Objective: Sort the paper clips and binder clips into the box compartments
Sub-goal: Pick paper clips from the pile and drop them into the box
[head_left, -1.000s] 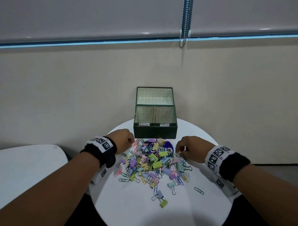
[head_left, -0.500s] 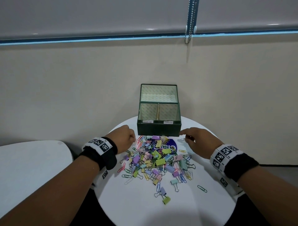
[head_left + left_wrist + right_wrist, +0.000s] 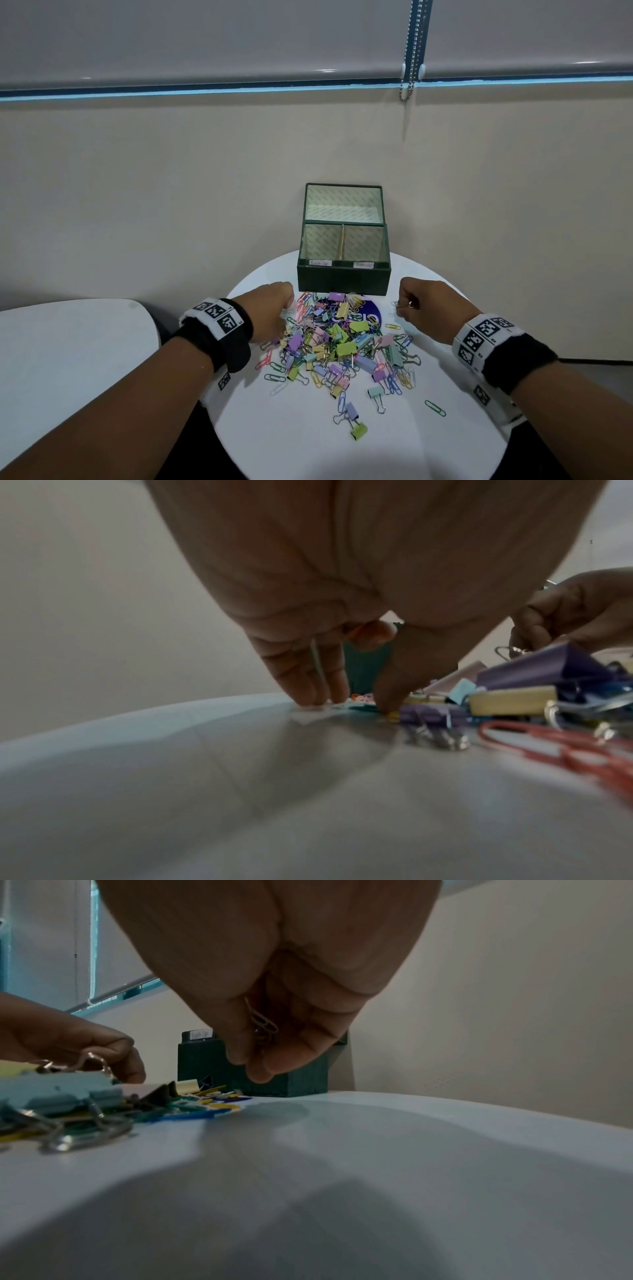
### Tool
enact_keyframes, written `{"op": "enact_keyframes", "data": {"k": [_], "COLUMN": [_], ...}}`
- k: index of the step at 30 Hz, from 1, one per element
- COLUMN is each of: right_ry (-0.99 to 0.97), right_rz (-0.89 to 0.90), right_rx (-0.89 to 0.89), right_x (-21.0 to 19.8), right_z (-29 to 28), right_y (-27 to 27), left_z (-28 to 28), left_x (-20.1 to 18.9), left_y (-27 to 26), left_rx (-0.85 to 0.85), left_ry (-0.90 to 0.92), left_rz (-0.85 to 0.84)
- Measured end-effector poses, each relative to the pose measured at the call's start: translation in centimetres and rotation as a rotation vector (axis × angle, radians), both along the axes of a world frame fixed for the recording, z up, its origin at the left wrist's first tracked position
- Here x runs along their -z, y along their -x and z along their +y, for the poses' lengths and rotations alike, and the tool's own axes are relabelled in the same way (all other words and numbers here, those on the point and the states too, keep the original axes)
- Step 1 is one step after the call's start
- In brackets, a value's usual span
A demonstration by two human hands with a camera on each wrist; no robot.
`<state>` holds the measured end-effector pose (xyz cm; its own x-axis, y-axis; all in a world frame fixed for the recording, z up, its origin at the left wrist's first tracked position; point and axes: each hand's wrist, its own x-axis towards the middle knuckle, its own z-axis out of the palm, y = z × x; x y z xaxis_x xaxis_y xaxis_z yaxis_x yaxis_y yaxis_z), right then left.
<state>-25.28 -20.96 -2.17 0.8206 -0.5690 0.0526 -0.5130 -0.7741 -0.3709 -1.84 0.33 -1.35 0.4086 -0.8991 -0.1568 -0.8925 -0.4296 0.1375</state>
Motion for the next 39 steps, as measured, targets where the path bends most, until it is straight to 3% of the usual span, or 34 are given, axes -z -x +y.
{"op": "enact_keyframes", "data": {"k": [9, 16, 19, 24, 28, 31, 35, 37, 39], "right_ry": [-0.089, -0.313, -0.33, -0.285, -0.347, -0.331, -0.261, -0.225, -0.188], "right_rz": [-0.02, -0.369, -0.415, -0.408, -0.299, -0.281, -0.411, -0.352, -0.166], "right_rx": [0.018, 0.043, 0.068, 0.121, 0.088, 0.041, 0.056, 0.02, -0.038], "right_x": [-0.9, -4.6, -6.3, -6.9, -7.1, -7.7, -7.3, -6.2, -4.8], "right_z": [0.5, -0.5, -1.1, -1.9, -2.0, -1.8, -1.5, -1.1, -0.5], "right_y": [0.1, -2.8, -5.3, -8.5, -9.4, -8.9, -6.3, -4.3, -2.2], "left_z": [0.1, 0.1, 0.0, 0.1, 0.1, 0.2, -1.4, -3.3, -5.8], "left_x": [0.4, -0.2, 0.0, 0.1, -0.6, -2.7, -7.1, -8.7, -9.5], "left_y": [-0.4, 0.0, -0.2, -0.5, -0.8, -0.7, -0.1, 0.3, 1.0], "left_rx": [0.011, 0.01, 0.025, 0.039, 0.058, 0.081, 0.079, 0.091, 0.097], "left_ry": [0.047, 0.213, 0.237, 0.237, 0.196, 0.182, 0.286, 0.332, 0.344], "left_rz": [-0.021, 0.037, 0.033, 0.052, 0.057, 0.051, 0.101, 0.102, 0.094]}}
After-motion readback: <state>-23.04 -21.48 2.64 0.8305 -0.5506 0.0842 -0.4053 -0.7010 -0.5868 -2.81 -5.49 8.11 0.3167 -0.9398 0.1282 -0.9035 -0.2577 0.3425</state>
